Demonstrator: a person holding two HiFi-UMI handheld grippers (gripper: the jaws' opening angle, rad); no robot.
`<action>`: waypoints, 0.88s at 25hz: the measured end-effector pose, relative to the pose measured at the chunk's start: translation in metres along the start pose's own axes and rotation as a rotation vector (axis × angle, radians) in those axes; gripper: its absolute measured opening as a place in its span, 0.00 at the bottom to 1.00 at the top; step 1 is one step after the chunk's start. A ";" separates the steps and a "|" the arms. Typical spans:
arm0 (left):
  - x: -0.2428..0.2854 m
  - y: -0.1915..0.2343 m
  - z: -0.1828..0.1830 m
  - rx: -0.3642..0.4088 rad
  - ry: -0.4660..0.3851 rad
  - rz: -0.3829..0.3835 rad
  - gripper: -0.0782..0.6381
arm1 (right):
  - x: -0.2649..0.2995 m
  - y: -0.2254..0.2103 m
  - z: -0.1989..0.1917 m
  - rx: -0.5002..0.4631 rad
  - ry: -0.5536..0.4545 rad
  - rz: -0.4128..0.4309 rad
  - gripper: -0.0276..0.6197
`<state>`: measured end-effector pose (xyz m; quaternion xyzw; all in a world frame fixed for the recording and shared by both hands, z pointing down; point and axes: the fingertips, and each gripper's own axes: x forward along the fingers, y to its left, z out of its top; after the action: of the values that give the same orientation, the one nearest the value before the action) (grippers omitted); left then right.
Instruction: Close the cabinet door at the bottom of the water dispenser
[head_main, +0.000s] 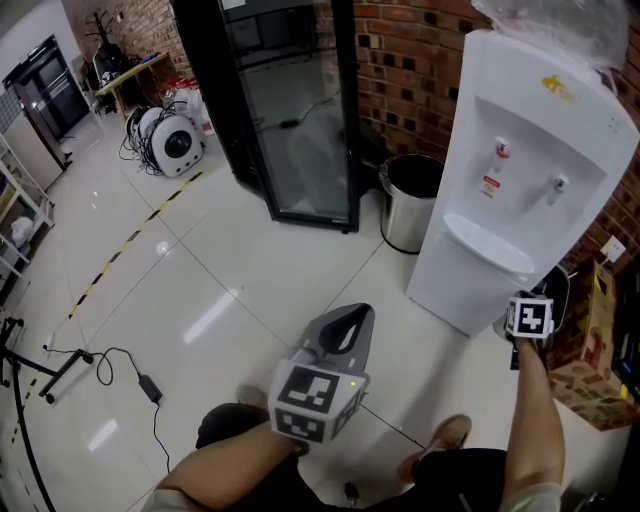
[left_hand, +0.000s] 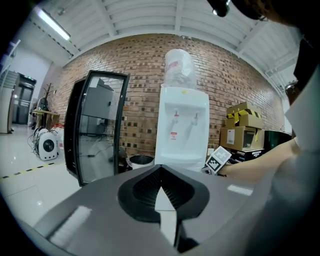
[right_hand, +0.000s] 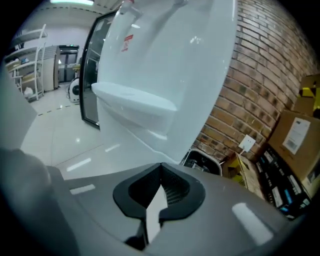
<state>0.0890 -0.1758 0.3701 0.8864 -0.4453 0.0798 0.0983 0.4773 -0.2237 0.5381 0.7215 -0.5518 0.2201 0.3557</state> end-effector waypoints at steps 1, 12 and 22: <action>0.001 0.005 -0.001 0.000 0.000 0.011 0.11 | 0.003 0.000 0.003 0.006 -0.019 0.013 0.06; -0.006 0.027 0.028 0.022 -0.075 0.014 0.11 | -0.087 0.032 0.068 0.061 -0.350 0.116 0.06; -0.070 0.057 0.054 -0.005 -0.191 0.079 0.11 | -0.295 0.144 0.150 0.063 -0.801 0.385 0.06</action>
<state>0.0051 -0.1680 0.3077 0.8715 -0.4874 -0.0022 0.0545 0.2421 -0.1677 0.2699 0.6444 -0.7634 0.0021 0.0445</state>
